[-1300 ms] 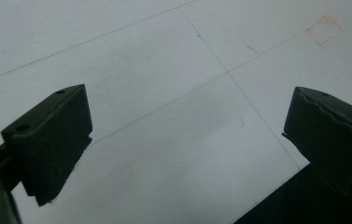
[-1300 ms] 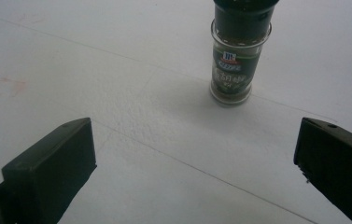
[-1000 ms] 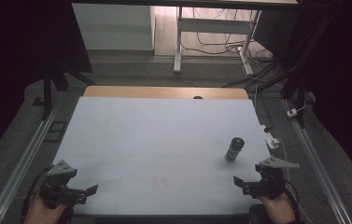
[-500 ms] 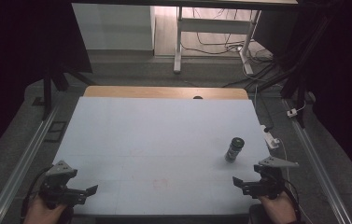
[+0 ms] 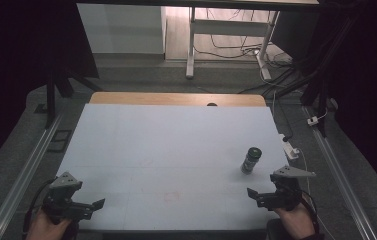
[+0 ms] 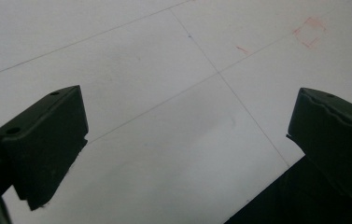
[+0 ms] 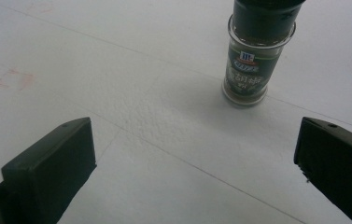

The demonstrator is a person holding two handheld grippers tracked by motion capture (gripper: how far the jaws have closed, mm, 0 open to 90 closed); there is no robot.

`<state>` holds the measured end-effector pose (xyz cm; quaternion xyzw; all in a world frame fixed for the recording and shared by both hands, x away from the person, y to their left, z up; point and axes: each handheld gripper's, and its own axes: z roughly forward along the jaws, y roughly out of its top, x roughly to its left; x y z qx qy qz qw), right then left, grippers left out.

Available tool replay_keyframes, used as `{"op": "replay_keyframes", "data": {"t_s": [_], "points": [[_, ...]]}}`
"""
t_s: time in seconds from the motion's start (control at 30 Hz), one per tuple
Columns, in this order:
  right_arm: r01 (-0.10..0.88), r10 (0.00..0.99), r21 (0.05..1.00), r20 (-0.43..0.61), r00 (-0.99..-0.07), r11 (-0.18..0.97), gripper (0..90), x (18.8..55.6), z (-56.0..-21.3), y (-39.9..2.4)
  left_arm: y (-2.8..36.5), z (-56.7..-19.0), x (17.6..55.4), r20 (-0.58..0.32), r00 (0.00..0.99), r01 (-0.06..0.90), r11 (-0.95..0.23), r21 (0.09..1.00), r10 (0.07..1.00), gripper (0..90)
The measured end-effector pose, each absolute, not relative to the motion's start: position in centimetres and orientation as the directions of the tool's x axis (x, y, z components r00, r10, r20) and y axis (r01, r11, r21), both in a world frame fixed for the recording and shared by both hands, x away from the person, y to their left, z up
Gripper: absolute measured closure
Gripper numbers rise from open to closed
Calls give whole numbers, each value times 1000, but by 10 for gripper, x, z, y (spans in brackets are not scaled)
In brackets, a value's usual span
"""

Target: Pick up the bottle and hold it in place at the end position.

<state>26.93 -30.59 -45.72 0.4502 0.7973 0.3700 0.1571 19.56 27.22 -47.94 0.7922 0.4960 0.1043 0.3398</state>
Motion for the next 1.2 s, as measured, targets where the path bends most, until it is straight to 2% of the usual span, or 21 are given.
{"op": "replay_keyframes", "data": {"t_s": [0.93, 1.2], "points": [[573, 831, 745, 45, -554, 341, 0, 300, -467, -300, 274, -479, 196, -195, 504, 713, -278, 644, 841, 0], [550, 832, 749, -3, -555, 369, 0, 317, -472, -302, 275, -480, 197, -203, 506, 715, -276, 642, 838, 0]]}}
